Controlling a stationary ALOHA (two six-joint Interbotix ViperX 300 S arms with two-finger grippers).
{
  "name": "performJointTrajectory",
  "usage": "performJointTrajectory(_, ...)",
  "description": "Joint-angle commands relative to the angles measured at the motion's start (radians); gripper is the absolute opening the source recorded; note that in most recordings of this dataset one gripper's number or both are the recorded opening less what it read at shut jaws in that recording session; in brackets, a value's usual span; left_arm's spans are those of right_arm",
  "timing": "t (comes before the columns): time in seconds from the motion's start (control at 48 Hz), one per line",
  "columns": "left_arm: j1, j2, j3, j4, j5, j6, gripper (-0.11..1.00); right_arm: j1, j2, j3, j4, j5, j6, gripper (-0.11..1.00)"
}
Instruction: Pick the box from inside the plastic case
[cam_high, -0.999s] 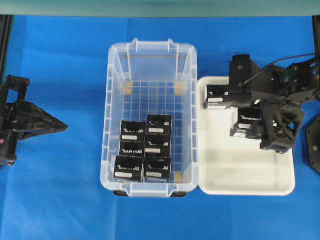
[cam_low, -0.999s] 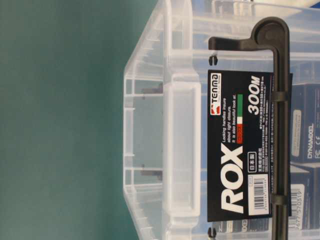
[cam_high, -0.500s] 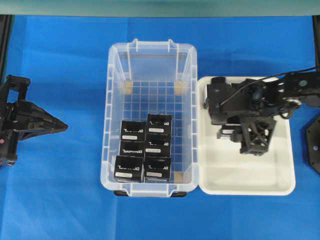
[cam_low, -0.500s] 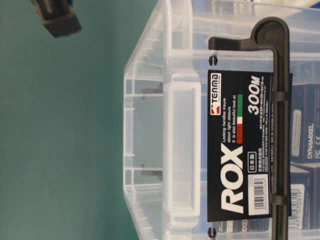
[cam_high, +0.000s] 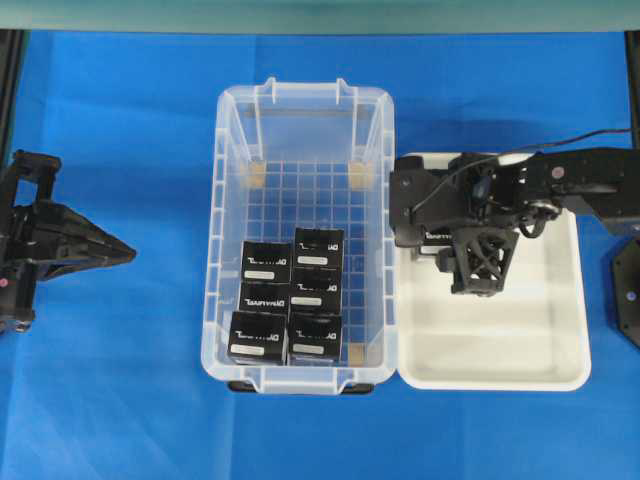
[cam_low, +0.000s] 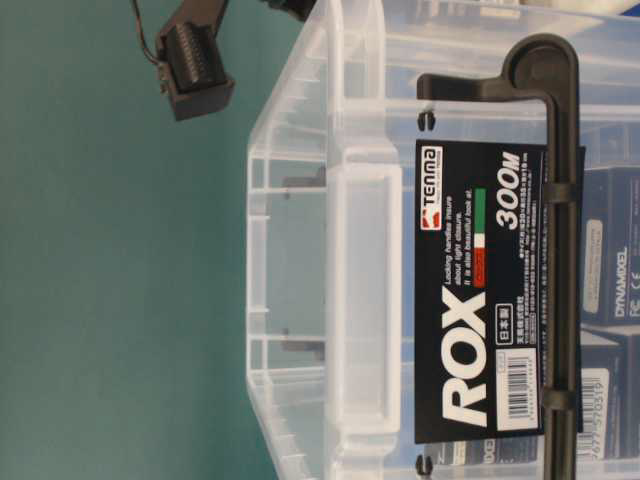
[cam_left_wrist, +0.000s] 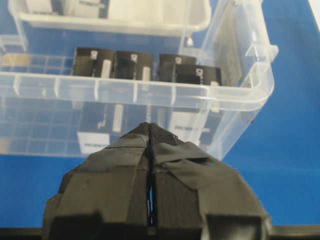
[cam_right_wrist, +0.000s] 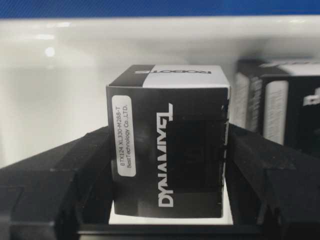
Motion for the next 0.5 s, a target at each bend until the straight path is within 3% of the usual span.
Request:
performJointTrajectory(0.0, 0.0, 0.008, -0.02, 0.0, -0.005, 0.002, -0.05, -0.003, 0.006, -0.003, -0.002, -0.021, -0.003, 0.64)
performJointTrajectory(0.479, 0.002, 0.008, -0.02, 0.002, -0.005, 0.002, -0.05, -0.003, 0.049, 0.003, -0.002, -0.026, -0.005, 0.64)
